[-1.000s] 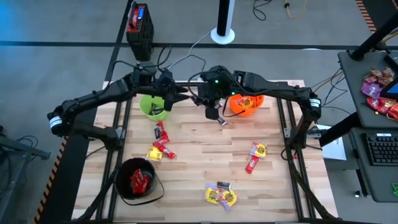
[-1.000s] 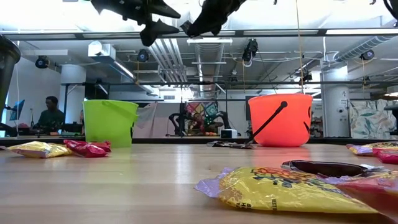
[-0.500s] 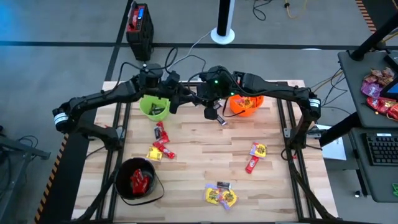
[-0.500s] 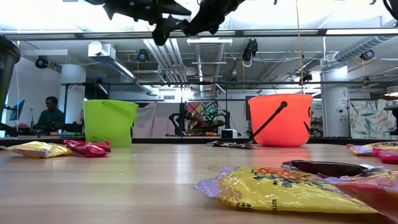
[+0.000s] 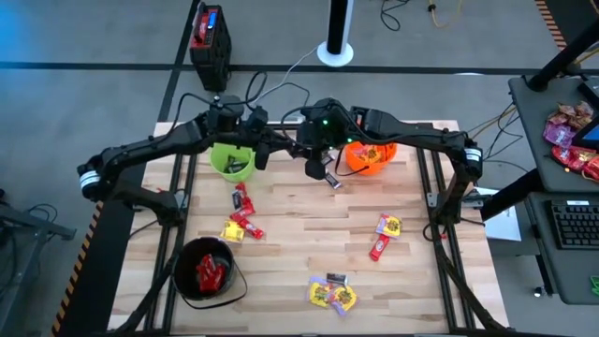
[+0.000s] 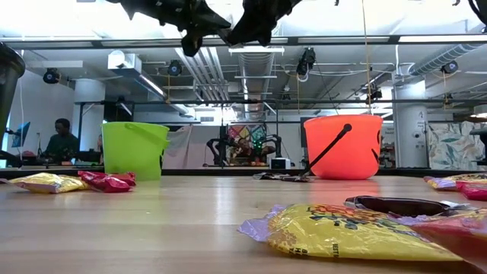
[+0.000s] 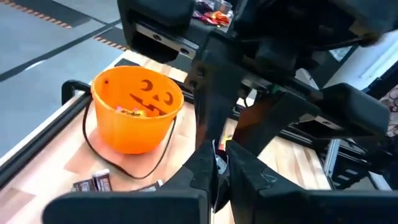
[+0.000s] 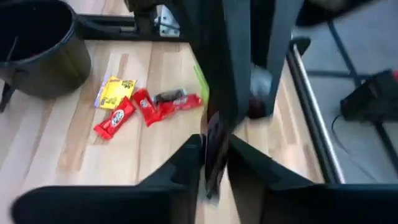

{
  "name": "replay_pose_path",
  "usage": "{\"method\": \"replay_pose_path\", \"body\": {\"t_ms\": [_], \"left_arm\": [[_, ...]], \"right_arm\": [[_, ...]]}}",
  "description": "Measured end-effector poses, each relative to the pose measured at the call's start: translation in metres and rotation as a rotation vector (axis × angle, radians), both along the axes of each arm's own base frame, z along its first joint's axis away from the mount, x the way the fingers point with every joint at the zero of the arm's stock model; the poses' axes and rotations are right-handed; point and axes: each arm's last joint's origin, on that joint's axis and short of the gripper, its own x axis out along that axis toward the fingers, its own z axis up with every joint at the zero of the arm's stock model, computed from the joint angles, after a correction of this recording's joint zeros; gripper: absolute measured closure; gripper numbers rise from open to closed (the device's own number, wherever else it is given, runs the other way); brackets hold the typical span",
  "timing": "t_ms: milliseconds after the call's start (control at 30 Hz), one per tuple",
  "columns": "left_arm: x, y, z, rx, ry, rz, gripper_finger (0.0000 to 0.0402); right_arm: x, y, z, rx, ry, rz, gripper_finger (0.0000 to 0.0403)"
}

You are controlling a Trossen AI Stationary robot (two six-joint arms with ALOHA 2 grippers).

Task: Sort candy by brand, put in halloween buckets
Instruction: Put the brown candy into the green bucket, then put the yellow candy into the orange bucket

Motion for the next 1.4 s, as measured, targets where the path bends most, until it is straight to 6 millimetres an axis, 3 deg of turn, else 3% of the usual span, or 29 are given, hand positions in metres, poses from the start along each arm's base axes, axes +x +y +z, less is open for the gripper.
{"method": "replay_pose_path", "body": {"t_ms": [133,300,400,500,733,933,1267,1400], "left_arm": [[-0.006,-0.001,0.012,0.018,0.070,0.032,0.0395],[-0.030,-0.004,0.023,0.098,0.457,0.210,0.0395],[-0.051,-0.002,0.013,0.145,0.790,0.346,0.0395],[-0.063,0.005,-0.001,0.109,0.948,0.385,0.0395],[-0.070,0.016,-0.042,0.036,1.028,0.415,0.0392],[-0.072,0.017,-0.061,0.022,1.072,0.486,0.0356],[-0.069,0.019,-0.056,0.014,1.022,0.531,0.0307],[-0.060,0.020,-0.043,-0.002,0.906,0.545,0.0304]], "right_arm": [[-0.002,-0.005,-0.001,0.053,0.005,-0.056,0.0289],[-0.005,-0.014,-0.002,0.087,0.021,-0.141,0.0243],[-0.008,-0.019,-0.003,0.098,0.036,-0.171,0.0226],[-0.008,-0.020,-0.004,0.097,0.037,-0.175,0.0217],[-0.008,-0.020,-0.005,0.100,0.039,-0.175,0.0214],[-0.011,-0.019,-0.008,0.129,0.079,-0.193,0.0213],[-0.019,-0.016,-0.016,0.225,0.193,-0.260,0.0213],[-0.031,-0.010,-0.026,0.348,0.360,-0.303,0.0213]]}}
